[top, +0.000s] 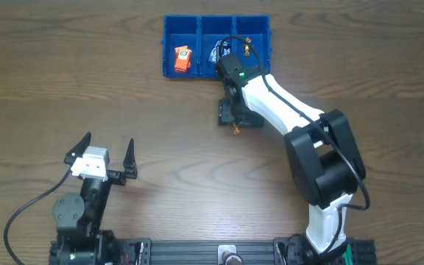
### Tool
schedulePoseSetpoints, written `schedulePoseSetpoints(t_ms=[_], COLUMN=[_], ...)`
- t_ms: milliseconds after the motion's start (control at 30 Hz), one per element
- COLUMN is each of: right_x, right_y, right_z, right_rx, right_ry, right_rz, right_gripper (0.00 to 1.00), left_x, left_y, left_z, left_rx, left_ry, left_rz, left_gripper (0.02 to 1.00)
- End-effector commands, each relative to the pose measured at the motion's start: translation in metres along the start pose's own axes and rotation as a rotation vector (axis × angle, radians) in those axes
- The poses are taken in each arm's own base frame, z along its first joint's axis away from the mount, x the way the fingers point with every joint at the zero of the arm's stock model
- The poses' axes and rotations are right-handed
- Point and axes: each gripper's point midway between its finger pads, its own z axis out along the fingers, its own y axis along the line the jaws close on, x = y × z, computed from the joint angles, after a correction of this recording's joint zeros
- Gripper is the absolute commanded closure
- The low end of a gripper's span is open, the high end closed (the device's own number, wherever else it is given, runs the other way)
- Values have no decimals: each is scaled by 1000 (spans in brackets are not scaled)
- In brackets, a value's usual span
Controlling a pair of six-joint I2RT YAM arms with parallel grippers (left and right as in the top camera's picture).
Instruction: Sort Candies Into Trays
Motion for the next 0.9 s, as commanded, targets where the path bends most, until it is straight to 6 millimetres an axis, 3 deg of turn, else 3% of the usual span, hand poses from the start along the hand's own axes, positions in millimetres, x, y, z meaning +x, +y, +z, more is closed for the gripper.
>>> schedulePoseSetpoints(t_ms=[33,367,633,900], right_x=[2,2,0,0], right_y=[-3,-2,-1,0], right_z=[13,14,15,15], right_rx=[25,24,17,15], right_ry=[18,18,12,10], right_rz=[0,-1,-2,-1], right_gripper=[312,500,709,763], left_x=[17,17,17,17], left_y=[-4,-4,-4,-4], left_z=[0,0,0,0], left_rx=[22,22,22,22], left_ry=[53,53,53,53], left_rz=[-15,-15,-15,-15], left_gripper=[20,20,20,20])
